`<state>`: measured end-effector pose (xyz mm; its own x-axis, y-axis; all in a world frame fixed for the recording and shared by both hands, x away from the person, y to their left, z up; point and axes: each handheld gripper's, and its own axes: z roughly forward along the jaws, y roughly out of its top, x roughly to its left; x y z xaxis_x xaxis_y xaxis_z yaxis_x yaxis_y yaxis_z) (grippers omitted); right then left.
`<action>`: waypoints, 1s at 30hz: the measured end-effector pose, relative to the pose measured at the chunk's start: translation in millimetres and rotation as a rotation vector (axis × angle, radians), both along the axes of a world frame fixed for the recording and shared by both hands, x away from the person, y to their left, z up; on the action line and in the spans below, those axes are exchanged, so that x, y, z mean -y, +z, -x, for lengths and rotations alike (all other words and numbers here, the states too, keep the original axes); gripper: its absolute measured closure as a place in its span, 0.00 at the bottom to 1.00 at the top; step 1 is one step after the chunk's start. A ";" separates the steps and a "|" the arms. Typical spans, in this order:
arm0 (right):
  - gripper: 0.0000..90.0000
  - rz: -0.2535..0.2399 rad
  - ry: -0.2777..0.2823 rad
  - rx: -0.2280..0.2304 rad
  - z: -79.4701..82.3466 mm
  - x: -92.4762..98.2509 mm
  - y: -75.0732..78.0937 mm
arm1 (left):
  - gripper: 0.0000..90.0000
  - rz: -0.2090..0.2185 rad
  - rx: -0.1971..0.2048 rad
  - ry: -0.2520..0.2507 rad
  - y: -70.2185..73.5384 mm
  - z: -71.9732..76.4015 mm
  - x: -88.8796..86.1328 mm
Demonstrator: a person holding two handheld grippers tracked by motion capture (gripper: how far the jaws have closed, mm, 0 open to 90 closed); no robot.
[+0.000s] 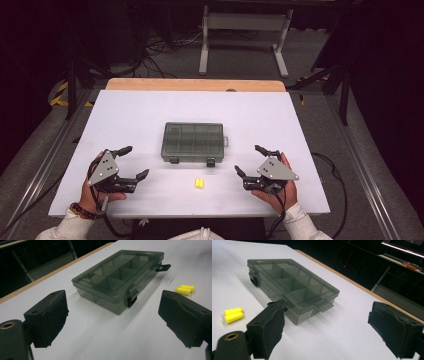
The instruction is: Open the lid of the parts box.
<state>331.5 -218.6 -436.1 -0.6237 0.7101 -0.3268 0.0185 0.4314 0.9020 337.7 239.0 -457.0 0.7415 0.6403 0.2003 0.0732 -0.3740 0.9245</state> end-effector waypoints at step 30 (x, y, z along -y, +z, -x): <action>0.29 0.094 0.062 -0.280 -52.3 -37.1 -23.1 | 0.33 -0.126 -0.230 -0.092 -17.5 -53.6 30.3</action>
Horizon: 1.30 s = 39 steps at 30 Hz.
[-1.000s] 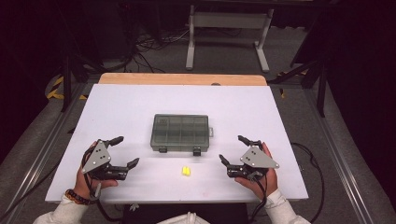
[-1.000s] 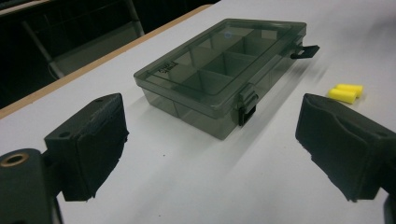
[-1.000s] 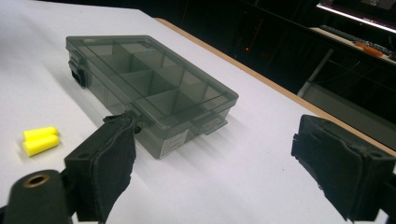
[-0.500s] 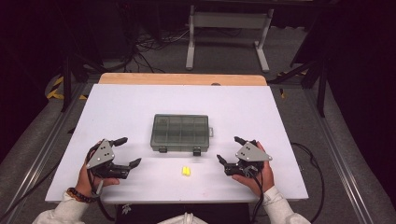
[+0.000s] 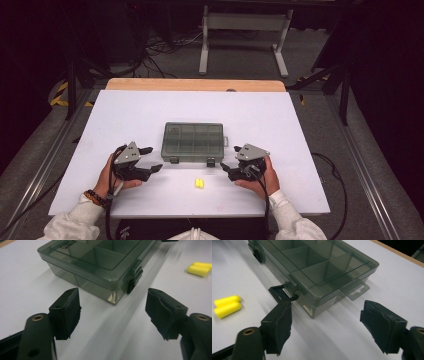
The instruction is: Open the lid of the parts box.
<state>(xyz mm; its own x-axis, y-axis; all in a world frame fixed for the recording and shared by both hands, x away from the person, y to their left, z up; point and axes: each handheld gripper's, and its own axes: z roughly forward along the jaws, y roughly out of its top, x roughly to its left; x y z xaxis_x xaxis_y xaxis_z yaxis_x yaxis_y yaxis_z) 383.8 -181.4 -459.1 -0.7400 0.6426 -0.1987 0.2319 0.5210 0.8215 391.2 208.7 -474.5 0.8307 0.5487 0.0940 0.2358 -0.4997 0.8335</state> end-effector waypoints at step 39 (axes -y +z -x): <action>0.60 0.004 0.013 -0.098 -17.8 -17.7 -7.0 | 0.54 -0.011 -0.070 -0.022 2.6 -26.4 9.7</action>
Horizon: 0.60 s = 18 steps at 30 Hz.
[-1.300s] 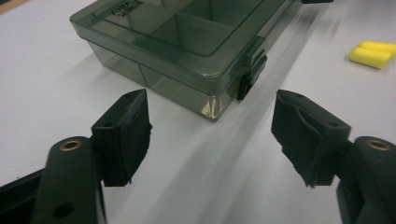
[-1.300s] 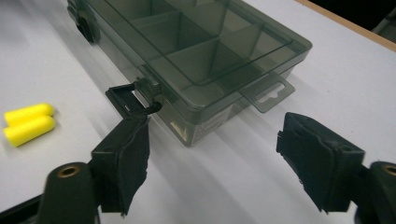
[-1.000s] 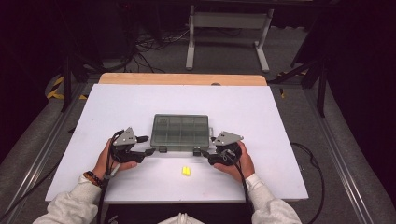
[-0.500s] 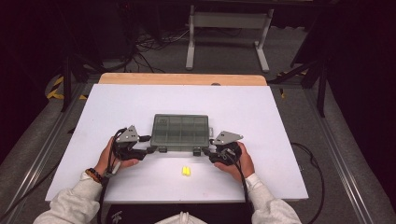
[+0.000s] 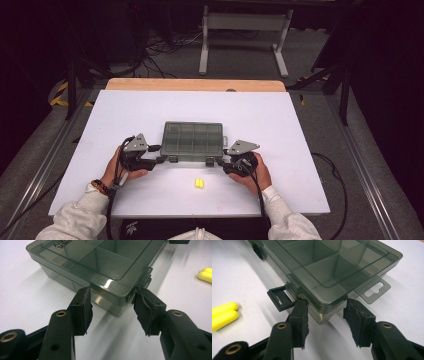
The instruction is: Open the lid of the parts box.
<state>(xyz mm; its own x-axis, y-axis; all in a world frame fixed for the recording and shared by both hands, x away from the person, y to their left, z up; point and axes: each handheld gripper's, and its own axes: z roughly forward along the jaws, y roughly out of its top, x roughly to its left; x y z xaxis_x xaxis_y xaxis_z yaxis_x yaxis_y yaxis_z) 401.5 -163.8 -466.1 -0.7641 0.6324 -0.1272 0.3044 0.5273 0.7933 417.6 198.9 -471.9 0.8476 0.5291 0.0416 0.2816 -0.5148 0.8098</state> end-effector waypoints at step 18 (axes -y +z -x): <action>0.66 -0.072 0.008 0.015 1.8 1.8 9.0 | 0.53 0.001 0.035 0.004 5.7 5.6 -3.8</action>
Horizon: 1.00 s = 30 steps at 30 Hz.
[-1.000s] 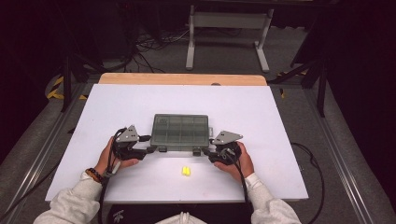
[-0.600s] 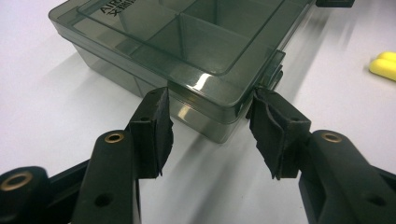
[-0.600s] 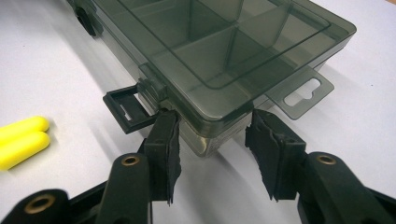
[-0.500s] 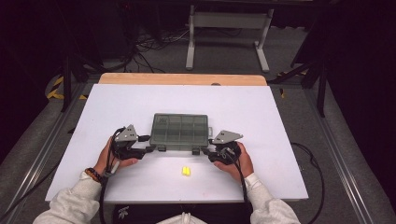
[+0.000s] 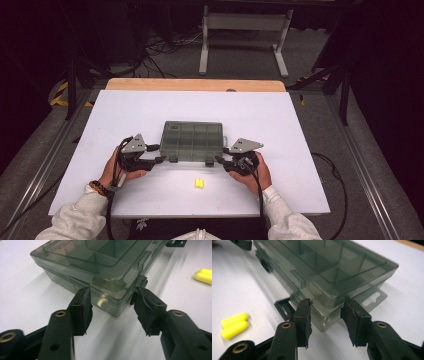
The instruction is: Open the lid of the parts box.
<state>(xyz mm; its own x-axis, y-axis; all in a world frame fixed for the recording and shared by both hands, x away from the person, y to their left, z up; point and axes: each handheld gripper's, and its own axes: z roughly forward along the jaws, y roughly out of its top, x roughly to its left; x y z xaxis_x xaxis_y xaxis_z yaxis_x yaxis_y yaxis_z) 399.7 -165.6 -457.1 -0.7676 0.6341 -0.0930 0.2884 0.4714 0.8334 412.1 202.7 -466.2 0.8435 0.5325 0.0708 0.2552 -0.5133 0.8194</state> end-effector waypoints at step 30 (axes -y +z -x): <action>0.68 0.034 -0.129 0.267 -10.0 -1.4 35.2 | 0.53 -0.002 0.240 0.094 42.9 -24.2 5.2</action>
<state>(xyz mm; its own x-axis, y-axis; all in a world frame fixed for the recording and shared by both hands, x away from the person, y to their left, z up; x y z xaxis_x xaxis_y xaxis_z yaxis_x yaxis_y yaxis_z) 409.7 -164.2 -421.9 -0.6260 0.7180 -0.3043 0.1202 0.4744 0.8721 436.3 197.5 -423.3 0.7490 0.6077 0.2639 0.1003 -0.4977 0.8615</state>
